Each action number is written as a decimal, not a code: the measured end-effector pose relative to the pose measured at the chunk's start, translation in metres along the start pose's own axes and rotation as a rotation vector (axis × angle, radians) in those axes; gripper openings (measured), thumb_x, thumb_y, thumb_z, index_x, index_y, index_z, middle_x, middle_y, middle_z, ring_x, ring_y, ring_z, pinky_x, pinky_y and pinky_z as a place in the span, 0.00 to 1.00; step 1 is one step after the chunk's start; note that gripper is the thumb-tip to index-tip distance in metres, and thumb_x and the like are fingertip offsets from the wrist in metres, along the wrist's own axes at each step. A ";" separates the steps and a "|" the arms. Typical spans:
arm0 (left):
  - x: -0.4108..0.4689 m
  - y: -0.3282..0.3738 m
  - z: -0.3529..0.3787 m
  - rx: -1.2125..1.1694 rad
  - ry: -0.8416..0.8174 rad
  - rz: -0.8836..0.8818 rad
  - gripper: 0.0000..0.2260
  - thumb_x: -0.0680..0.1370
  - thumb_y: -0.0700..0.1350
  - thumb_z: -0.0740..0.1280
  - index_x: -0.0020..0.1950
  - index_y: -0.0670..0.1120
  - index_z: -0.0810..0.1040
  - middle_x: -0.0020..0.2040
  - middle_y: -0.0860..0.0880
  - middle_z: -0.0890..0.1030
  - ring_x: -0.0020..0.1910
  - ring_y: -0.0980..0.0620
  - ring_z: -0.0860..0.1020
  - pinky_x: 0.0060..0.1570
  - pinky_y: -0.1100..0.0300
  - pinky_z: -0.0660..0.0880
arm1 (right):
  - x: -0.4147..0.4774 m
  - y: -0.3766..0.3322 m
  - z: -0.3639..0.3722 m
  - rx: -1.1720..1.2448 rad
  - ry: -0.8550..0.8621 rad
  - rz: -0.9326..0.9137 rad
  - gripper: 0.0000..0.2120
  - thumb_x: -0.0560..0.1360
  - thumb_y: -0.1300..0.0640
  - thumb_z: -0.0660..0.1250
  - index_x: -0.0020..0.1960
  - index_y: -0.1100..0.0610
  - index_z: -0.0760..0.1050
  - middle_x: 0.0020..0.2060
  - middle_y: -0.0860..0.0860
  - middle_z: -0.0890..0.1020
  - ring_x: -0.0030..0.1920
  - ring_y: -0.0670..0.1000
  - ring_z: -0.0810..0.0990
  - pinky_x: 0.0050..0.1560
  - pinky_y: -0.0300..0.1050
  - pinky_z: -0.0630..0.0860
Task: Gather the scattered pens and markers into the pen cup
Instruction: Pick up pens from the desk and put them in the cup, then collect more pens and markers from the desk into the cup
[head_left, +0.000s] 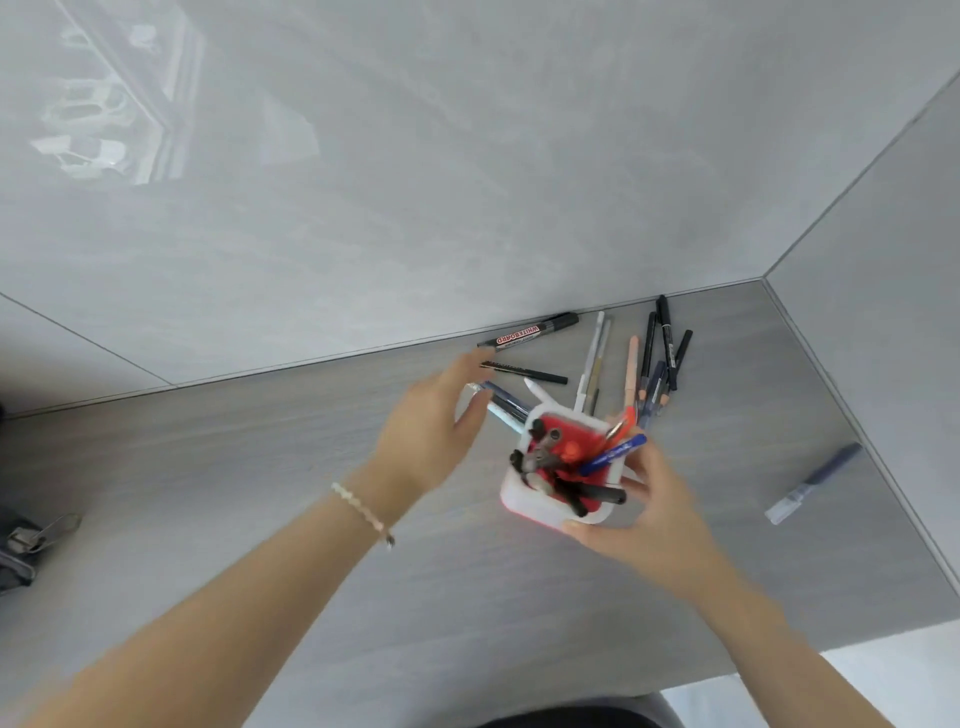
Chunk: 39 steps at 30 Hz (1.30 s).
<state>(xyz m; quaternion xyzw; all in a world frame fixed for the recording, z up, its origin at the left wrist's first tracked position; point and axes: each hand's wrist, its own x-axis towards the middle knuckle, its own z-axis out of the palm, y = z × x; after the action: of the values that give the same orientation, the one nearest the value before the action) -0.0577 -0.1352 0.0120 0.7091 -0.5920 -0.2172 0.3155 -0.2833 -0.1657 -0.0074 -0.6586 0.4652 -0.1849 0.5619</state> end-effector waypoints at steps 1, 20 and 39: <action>0.012 -0.010 0.005 0.087 -0.071 -0.061 0.15 0.78 0.43 0.59 0.64 0.47 0.70 0.59 0.49 0.79 0.57 0.47 0.77 0.57 0.55 0.71 | 0.001 -0.002 -0.011 -0.017 0.049 -0.005 0.35 0.54 0.56 0.81 0.54 0.39 0.68 0.47 0.28 0.79 0.49 0.29 0.77 0.45 0.22 0.72; 0.079 -0.043 0.049 0.725 -0.560 0.130 0.08 0.79 0.40 0.55 0.57 0.40 0.66 0.55 0.41 0.76 0.53 0.41 0.75 0.52 0.52 0.69 | 0.030 -0.001 -0.054 -0.052 0.210 0.028 0.38 0.48 0.44 0.76 0.56 0.36 0.67 0.55 0.29 0.75 0.59 0.41 0.76 0.60 0.44 0.74; -0.092 0.047 -0.023 -1.026 0.537 -0.163 0.13 0.73 0.37 0.58 0.47 0.56 0.72 0.39 0.51 0.82 0.47 0.48 0.82 0.47 0.63 0.77 | -0.022 -0.017 0.055 -0.080 -0.215 0.019 0.35 0.57 0.59 0.79 0.52 0.33 0.66 0.49 0.27 0.77 0.54 0.26 0.72 0.51 0.23 0.68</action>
<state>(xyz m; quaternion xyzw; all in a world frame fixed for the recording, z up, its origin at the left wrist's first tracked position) -0.0942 -0.0460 0.0550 0.5391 -0.2538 -0.3125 0.7398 -0.2454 -0.1174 -0.0018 -0.6920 0.4155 -0.0892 0.5835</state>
